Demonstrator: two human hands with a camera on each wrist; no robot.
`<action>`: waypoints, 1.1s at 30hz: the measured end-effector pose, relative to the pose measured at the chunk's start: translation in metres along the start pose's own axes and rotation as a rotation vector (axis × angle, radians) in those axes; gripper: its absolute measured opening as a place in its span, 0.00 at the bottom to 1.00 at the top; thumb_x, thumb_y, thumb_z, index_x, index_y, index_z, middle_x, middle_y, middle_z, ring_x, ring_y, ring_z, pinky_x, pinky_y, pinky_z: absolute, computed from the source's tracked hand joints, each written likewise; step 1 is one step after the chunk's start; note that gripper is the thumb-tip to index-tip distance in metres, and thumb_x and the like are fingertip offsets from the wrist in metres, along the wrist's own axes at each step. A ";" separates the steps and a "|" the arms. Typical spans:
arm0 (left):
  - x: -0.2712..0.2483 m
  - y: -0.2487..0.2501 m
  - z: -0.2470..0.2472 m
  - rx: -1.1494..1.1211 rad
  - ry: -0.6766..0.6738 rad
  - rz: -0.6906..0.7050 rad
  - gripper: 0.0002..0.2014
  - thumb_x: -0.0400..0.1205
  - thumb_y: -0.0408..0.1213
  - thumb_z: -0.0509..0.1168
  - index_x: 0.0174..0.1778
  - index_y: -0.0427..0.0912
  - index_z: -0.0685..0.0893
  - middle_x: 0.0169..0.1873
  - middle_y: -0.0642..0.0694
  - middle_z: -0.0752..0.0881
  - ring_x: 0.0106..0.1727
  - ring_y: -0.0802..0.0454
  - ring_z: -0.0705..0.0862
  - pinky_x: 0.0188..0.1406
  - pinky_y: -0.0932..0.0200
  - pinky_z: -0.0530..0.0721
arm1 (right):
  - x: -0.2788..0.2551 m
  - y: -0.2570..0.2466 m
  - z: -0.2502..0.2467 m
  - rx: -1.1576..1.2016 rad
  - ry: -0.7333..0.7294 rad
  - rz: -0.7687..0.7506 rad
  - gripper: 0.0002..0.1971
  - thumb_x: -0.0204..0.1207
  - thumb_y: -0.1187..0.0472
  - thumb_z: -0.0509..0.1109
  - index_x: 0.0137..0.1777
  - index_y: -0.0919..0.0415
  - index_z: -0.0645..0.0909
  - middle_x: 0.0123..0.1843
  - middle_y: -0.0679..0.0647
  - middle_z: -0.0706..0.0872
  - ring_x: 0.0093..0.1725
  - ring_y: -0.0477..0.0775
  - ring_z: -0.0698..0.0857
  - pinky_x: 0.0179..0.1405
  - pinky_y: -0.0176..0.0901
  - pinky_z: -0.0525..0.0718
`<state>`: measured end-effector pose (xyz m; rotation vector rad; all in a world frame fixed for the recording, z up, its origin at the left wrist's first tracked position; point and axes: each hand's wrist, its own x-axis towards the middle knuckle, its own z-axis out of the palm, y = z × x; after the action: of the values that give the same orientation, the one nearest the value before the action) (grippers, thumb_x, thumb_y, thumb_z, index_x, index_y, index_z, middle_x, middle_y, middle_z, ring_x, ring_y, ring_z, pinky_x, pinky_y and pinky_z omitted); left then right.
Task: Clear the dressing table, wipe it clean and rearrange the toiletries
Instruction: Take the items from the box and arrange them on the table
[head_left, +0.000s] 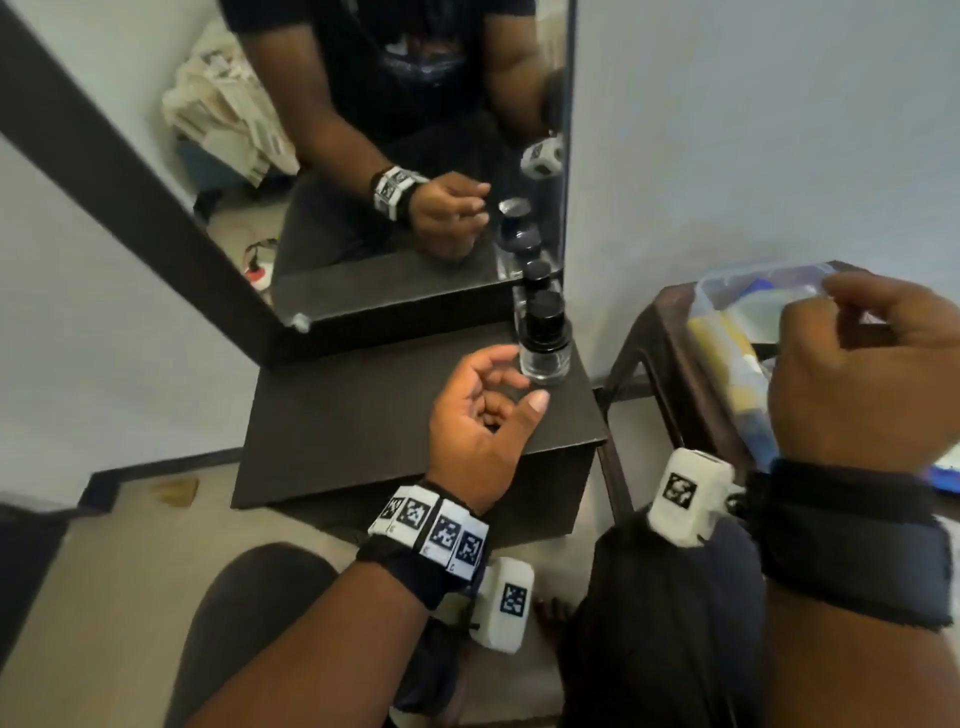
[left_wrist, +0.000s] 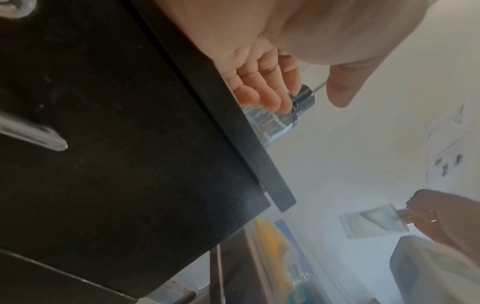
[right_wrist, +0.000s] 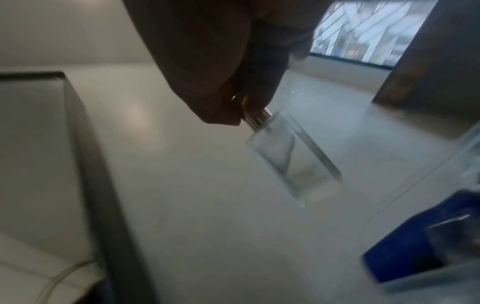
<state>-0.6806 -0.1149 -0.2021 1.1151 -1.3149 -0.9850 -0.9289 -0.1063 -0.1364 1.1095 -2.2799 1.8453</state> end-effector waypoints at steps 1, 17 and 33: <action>-0.004 0.003 -0.002 -0.001 0.033 0.043 0.22 0.76 0.44 0.77 0.66 0.57 0.83 0.50 0.54 0.89 0.39 0.53 0.85 0.43 0.53 0.86 | -0.012 -0.017 0.002 0.074 -0.038 -0.054 0.08 0.74 0.53 0.72 0.49 0.46 0.92 0.36 0.46 0.91 0.36 0.45 0.89 0.51 0.43 0.88; -0.011 0.022 -0.004 0.047 -0.169 -0.092 0.16 0.79 0.40 0.80 0.62 0.48 0.88 0.51 0.50 0.93 0.51 0.51 0.92 0.52 0.52 0.92 | -0.074 -0.022 0.045 0.579 -0.677 -0.005 0.10 0.80 0.57 0.77 0.58 0.57 0.87 0.45 0.51 0.93 0.40 0.55 0.91 0.38 0.53 0.92; -0.012 0.003 0.013 0.298 0.054 0.135 0.16 0.73 0.30 0.82 0.53 0.43 0.87 0.46 0.51 0.90 0.46 0.58 0.91 0.41 0.64 0.89 | -0.085 -0.003 0.056 0.268 -0.856 -0.189 0.20 0.67 0.45 0.86 0.56 0.48 0.87 0.39 0.46 0.90 0.36 0.47 0.88 0.37 0.40 0.89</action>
<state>-0.6941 -0.1036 -0.2020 1.2483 -1.5054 -0.6688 -0.8403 -0.1114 -0.1865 2.4434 -2.1233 1.8521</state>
